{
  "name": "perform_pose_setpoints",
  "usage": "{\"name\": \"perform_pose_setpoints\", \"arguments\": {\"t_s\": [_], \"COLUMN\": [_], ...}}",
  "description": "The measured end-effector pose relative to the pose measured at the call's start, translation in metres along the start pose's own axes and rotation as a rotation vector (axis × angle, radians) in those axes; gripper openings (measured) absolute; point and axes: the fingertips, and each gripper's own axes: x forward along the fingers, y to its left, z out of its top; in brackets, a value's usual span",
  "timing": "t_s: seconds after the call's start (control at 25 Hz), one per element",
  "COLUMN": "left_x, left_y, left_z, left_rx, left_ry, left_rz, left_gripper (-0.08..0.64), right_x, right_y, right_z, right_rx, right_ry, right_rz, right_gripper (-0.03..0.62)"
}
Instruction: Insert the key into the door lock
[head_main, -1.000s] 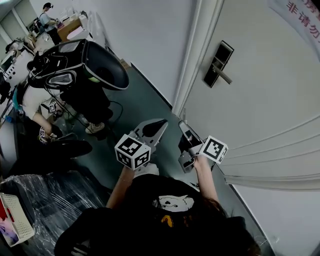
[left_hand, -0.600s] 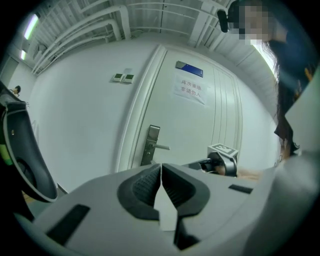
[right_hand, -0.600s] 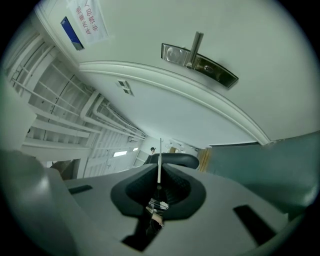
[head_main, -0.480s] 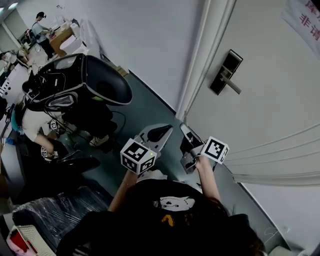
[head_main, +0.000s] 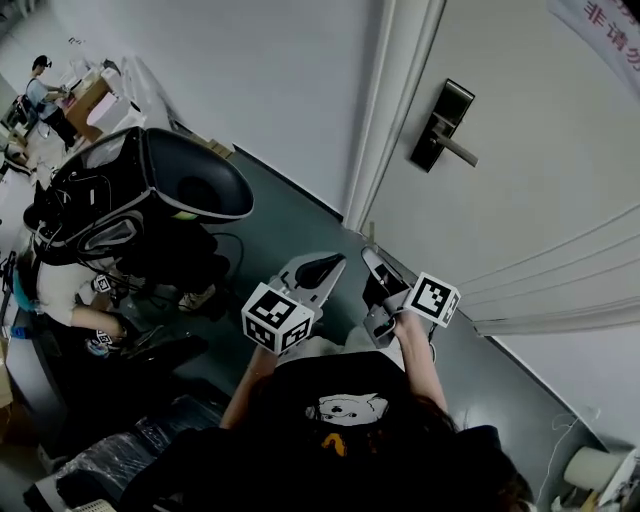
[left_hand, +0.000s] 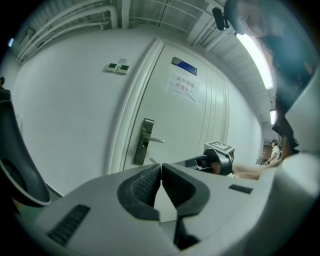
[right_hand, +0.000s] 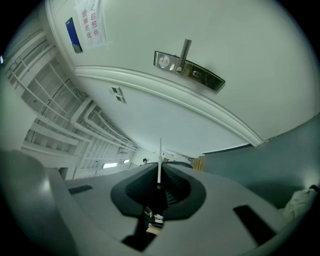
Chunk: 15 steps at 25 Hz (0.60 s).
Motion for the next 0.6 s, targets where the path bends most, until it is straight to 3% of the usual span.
{"name": "perform_pose_setpoints", "arguments": {"t_s": [0.6], "left_x": [0.009], "left_y": [-0.013], "left_z": [-0.01], "left_rx": [-0.033], "left_ry": [0.013], "left_rz": [-0.105], "left_gripper": [0.013], "right_x": [-0.031], "right_y": [-0.017], "right_z": [0.025], "right_rx": [0.014], "right_ry": [-0.127], "right_rz": [-0.097], "right_gripper": [0.02]}}
